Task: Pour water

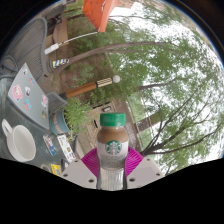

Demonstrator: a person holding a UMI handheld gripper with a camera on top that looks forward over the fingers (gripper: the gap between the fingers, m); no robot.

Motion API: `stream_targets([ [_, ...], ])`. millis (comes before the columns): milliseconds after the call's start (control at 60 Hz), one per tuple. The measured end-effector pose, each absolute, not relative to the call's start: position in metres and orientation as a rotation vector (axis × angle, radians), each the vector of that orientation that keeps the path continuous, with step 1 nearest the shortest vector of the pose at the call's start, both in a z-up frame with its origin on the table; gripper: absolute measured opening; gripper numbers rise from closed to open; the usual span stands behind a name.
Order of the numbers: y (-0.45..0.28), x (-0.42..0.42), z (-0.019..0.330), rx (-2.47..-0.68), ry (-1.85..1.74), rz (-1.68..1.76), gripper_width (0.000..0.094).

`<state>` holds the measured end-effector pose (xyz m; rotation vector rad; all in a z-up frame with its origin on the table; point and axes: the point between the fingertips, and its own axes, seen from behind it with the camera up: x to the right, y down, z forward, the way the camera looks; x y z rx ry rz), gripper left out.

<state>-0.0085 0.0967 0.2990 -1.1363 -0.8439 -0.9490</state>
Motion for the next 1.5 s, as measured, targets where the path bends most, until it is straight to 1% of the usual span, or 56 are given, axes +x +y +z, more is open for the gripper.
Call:
stream_targets([
  [50, 0.099, 0.006, 0.307, -1.222, -0.724, -0.773, 0.0292],
  [100, 0.099, 0.029, 0.296, -1.293, -0.579, -0.622, 0.0293],
  [167, 0.102, 0.044, 0.262, -1.382, -0.448, -0.376, 0.0291],
  [250, 0.115, 0.066, 0.202, -1.524, -0.285, -0.106, 0.0293],
  [267, 0.112, 0.07, 0.185, -1.541, -0.245, -0.056, 0.0292],
  [350, 0.118, 0.083, 0.132, -1.632, -0.126, 0.119, 0.0293],
  [367, 0.119, 0.084, 0.123, -1.645, -0.115, 0.139, 0.0293],
  [483, 0.131, 0.092, 0.089, -1.679, -0.067, 0.198, 0.0293],
  [533, 0.134, 0.087, 0.083, -1.689, -0.087, 0.201, 0.0293],
  [550, 0.132, 0.094, 0.086, -1.696, -0.096, 0.196, 0.0293],
  [683, 0.135, 0.097, 0.063, -1.771, -0.151, 0.113, 0.0294],
  [700, 0.134, 0.097, 0.071, -1.748, -0.151, 0.113, 0.0292],
  [933, 0.12, 0.109, 0.072, -1.759, -0.13, 0.145, 0.0299],
  [950, 0.12, 0.109, 0.072, -1.759, -0.128, 0.148, 0.0322],
  [983, 0.12, 0.109, 0.072, -1.755, -0.129, 0.151, 0.0327],
  [1000, 0.121, 0.109, 0.071, -1.756, -0.129, 0.153, 0.0346],
  [1050, 0.121, 0.108, 0.071, -1.754, -0.134, 0.154, 0.035],
  [1183, 0.122, 0.108, 0.066, -1.77, -0.145, 0.146, 0.0478],
  [1233, 0.119, 0.111, 0.065, -1.787, -0.135, 0.137, 0.0548],
  [1267, 0.116, 0.112, 0.065, -1.796, -0.132, 0.135, 0.0633],
  [1333, 0.106, 0.115, 0.067, -1.814, -0.124, 0.127, 0.0844],
  [1350, 0.102, 0.116, 0.067, -1.821, -0.121, 0.126, 0.0858],
  [1450, 0.072, 0.124, 0.066, -1.86, -0.095, 0.126, 0.0845],
  [1500, 0.052, 0.125, 0.072, -1.869, -0.089, 0.132, 0.0846],
])
